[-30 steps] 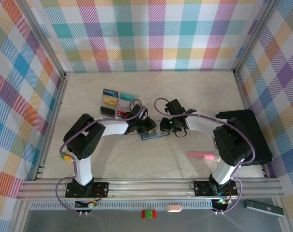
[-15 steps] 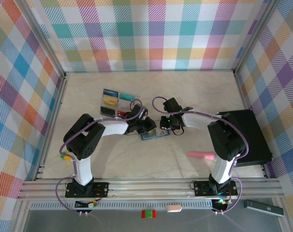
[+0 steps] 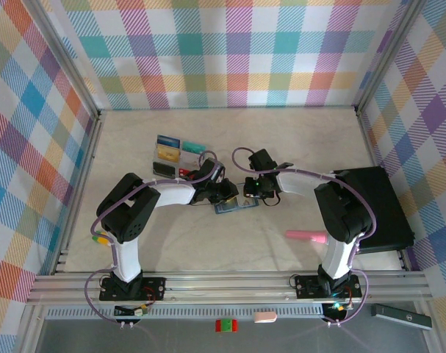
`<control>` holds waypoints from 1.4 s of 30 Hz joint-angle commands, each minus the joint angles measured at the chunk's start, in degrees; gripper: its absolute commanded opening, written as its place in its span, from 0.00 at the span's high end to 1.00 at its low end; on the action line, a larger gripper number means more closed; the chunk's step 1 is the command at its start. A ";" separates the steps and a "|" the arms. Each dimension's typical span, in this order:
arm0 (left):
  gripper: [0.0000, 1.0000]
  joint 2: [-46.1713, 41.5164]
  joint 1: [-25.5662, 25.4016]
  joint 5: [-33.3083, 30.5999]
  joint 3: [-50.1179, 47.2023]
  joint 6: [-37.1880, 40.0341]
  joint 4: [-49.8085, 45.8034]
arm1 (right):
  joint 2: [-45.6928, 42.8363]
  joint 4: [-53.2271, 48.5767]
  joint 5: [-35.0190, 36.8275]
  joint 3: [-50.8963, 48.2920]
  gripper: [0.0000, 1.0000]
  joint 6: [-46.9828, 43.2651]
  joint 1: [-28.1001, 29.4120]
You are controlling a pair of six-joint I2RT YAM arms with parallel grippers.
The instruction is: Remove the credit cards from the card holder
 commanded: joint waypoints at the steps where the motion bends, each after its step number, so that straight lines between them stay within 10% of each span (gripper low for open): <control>1: 0.82 1.13 0.50 2.06 0.39 1.42 -0.13 | 1.76 -1.45 -1.63 -0.42 0.78 1.39 0.19; 42: 0.92 -4.80 1.11 6.04 -3.88 6.82 8.87 | 2.88 -5.06 -0.60 0.84 0.85 5.61 -1.30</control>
